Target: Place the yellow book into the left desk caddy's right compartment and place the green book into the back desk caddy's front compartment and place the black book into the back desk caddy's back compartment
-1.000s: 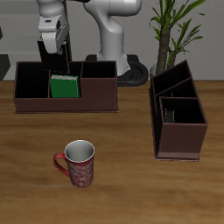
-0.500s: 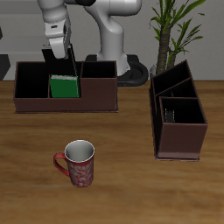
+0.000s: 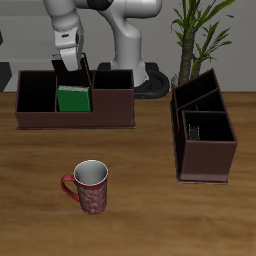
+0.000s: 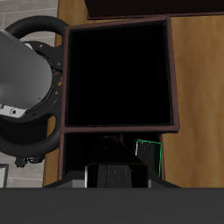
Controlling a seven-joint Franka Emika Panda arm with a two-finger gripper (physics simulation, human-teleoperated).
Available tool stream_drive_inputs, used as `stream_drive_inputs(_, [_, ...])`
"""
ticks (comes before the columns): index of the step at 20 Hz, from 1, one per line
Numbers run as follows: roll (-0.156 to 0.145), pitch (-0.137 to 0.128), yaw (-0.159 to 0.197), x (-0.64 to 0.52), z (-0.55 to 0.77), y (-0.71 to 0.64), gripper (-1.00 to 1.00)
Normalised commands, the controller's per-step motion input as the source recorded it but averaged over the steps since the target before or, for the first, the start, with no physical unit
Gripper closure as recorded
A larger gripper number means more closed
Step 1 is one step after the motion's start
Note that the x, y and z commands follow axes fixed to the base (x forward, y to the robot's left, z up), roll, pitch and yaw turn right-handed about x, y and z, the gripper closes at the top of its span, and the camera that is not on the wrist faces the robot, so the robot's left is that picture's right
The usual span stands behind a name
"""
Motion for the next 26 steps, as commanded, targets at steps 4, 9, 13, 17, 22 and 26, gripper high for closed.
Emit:
stream_drive_inputs(4, [-0.028,0.111,-0.031,-0.07,-0.27,-0.07,1.0])
stream_drive_inputs(9, [-0.01,0.04,-0.017,0.0,-0.07,0.01,1.0])
stream_drive_inputs(13, [-0.015,0.024,-0.019,0.03,-0.06,-0.04,1.0])
stream_drive_inputs(17, [-0.044,0.073,-0.046,0.04,-0.19,-0.02,1.0])
stream_drive_inputs(22, [-0.063,0.082,-0.116,0.07,-0.13,0.02,1.0])
stream_drive_inputs(26, [-0.085,0.036,0.023,0.05,-0.09,-0.01,1.0])
